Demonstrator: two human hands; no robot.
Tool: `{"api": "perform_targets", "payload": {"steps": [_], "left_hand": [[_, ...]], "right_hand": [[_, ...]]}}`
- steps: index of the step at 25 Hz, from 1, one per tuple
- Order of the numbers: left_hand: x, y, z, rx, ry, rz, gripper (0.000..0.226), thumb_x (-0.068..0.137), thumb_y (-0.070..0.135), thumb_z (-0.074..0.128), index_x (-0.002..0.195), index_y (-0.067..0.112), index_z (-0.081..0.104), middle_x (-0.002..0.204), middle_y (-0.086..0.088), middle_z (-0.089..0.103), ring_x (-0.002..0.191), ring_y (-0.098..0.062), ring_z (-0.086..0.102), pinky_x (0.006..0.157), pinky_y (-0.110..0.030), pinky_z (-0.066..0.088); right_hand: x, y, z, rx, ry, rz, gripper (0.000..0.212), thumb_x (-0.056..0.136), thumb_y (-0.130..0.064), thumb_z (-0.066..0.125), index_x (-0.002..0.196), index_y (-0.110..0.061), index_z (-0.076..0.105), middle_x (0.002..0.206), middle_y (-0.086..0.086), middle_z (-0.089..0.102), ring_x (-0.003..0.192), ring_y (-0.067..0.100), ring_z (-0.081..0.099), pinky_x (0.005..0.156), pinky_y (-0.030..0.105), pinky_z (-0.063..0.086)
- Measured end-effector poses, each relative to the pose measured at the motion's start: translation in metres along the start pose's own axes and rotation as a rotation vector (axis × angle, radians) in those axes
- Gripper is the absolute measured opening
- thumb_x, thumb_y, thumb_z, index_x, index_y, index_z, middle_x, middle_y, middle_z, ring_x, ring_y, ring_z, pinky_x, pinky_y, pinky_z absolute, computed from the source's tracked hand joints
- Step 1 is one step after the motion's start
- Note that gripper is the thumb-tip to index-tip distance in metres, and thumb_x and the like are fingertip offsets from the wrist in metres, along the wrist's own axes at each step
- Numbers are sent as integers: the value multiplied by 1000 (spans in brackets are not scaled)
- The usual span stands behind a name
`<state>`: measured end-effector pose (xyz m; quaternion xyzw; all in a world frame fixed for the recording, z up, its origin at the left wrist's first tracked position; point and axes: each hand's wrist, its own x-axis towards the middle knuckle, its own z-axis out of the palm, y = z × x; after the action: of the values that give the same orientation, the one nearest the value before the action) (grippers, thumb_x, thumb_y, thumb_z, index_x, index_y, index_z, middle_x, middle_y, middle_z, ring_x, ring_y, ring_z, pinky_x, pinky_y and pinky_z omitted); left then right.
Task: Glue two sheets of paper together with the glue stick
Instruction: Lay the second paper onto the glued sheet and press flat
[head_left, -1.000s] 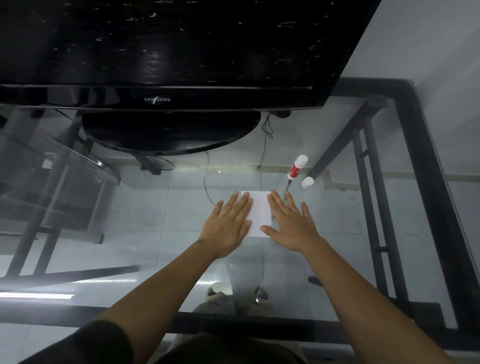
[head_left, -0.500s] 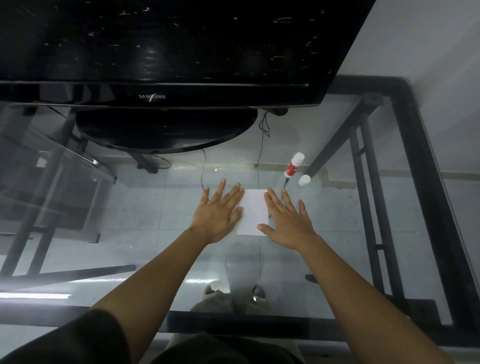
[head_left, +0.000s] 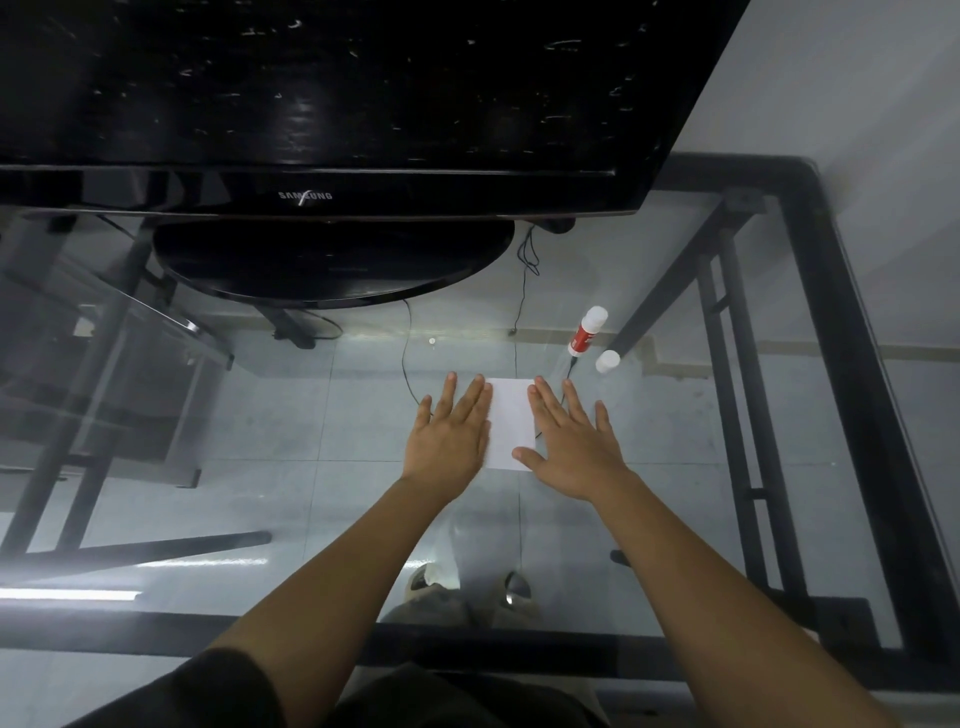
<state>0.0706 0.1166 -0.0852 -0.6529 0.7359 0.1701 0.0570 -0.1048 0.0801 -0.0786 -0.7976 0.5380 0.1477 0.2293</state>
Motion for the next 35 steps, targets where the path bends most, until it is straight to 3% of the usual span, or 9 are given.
{"api": "perform_targets", "payload": {"steps": [6,10,13,17,19,24,28,32,35], "left_hand": [[-25,-5,8,80,-1,65,51,101,32,22,147,18,7,157,0,10,144,-30,0,115,-46,12],[-38,-5,-1,83,111,173,42,93,25,54,133,13,48,139,-7,50,131,-35,40,101,-48,40],[-26,-6,-8,-42,262,249,30,82,16,68,110,7,67,118,-13,66,114,-36,58,91,-47,49],[-10,4,-9,-104,113,176,46,98,25,40,140,8,35,149,-11,36,136,-27,32,112,-34,24],[-8,3,-4,-93,93,159,49,100,29,34,143,8,27,152,-10,28,138,-24,25,113,-31,19],[-7,0,-4,-116,95,124,51,98,33,39,141,7,30,151,-11,31,136,-25,27,109,-31,28],[-4,5,-12,-247,91,82,47,95,31,44,135,8,37,145,-13,35,129,-27,33,105,-34,35],[10,19,-31,-398,264,42,40,94,28,47,127,8,43,133,-12,44,120,-26,43,98,-30,39],[42,44,-52,-468,286,41,47,93,27,52,133,6,42,135,-14,47,123,-26,43,103,-31,35]], "right_hand": [[-2,-4,-1,-28,37,27,82,87,-63,34,145,-25,-11,156,-7,-15,143,23,-16,111,56,-7],[-4,-7,-3,-36,35,36,82,87,-62,34,145,-25,-10,156,-5,-15,142,24,-16,111,57,-7],[-5,-9,-4,-12,49,31,81,88,-59,37,145,-23,-7,157,-6,-13,143,23,-16,111,56,-7],[-7,-10,-5,4,78,18,81,88,-57,40,145,-25,-8,157,-5,-10,143,25,-13,111,57,-6],[-7,-8,-4,-29,74,13,80,88,-59,36,145,-27,-9,157,-5,-11,143,25,-14,111,57,-7],[-5,-6,-2,-130,107,-21,76,89,-59,33,146,-22,1,158,-3,-8,144,24,-10,111,57,-4],[-11,0,0,76,126,-25,67,93,-51,29,146,-19,3,158,-4,-3,144,18,-4,114,49,0],[-26,16,9,158,201,65,64,95,-48,21,146,-18,-4,158,1,-5,144,18,-5,114,39,-3],[-36,30,17,137,218,193,66,95,-49,17,145,-16,-10,157,4,-11,143,19,-11,112,37,-8]]}}
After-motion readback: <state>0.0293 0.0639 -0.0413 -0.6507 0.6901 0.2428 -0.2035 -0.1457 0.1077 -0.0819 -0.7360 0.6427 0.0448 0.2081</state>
